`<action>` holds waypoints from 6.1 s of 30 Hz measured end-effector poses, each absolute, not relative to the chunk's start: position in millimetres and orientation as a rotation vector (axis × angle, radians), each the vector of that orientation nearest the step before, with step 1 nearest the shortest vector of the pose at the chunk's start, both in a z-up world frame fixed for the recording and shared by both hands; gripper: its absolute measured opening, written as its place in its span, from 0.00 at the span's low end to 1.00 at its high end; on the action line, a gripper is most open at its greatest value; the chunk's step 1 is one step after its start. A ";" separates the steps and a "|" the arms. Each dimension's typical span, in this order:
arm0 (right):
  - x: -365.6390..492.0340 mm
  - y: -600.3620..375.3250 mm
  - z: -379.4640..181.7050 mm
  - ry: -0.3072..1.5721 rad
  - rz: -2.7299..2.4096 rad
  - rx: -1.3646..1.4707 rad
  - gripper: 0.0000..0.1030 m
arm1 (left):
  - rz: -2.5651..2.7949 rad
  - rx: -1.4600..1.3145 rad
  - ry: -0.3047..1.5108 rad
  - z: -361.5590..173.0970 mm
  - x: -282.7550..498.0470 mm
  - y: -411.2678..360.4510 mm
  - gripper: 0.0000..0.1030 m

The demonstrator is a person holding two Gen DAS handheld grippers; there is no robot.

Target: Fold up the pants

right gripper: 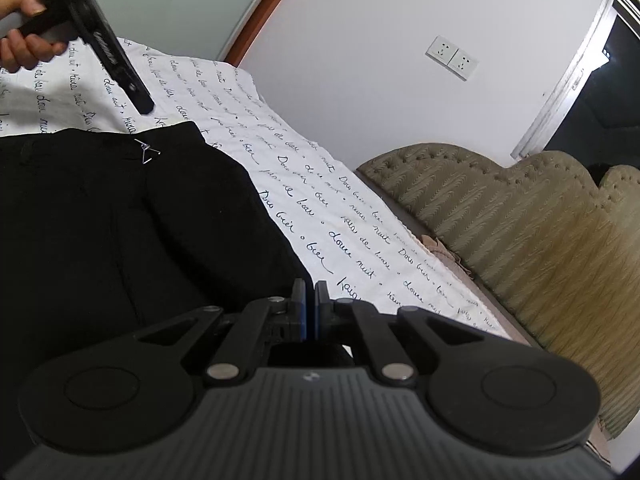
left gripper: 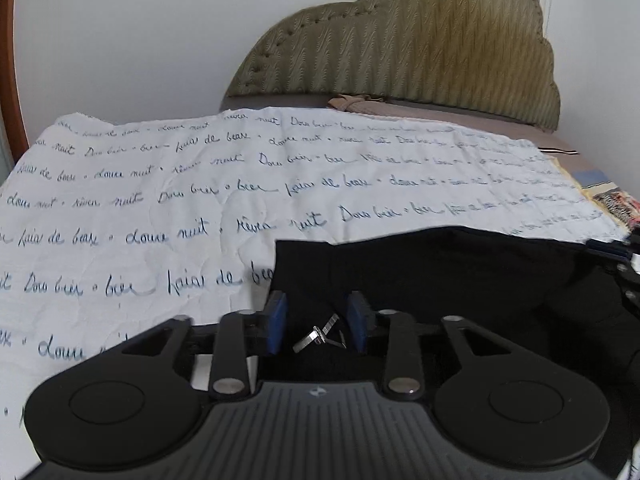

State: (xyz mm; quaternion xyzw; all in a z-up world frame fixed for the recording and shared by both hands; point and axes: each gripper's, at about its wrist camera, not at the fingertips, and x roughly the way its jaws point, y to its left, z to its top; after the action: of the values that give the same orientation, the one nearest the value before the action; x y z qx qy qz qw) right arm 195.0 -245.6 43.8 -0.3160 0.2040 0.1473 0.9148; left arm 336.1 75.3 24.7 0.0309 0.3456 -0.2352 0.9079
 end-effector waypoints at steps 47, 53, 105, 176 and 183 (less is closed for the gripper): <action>142.9 -245.4 43.8 0.429 0.285 -0.609 0.01 | -0.560 -0.006 0.601 25.4 338.1 94.1 0.05; 155.9 -251.5 44.1 0.470 0.296 -0.591 0.01 | -0.503 -0.062 0.790 14.2 376.5 94.8 0.65; 268.8 -163.0 87.3 0.271 0.838 -0.620 0.48 | -0.855 0.310 0.517 10.5 323.0 67.4 0.13; -8.9 -208.0 -6.1 0.651 0.507 -0.784 0.04 | -0.668 0.402 0.552 -31.1 150.5 128.2 0.16; -11.2 -198.6 -21.1 0.665 0.500 -0.834 0.05 | -0.605 0.416 0.585 -33.8 150.5 137.2 0.17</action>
State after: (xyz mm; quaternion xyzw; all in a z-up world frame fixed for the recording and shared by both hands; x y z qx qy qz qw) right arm -11.2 -198.6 -21.1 -0.3933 0.3137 0.2358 0.8315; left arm 150.5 137.2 -33.8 0.2003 0.2821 -0.2916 0.8918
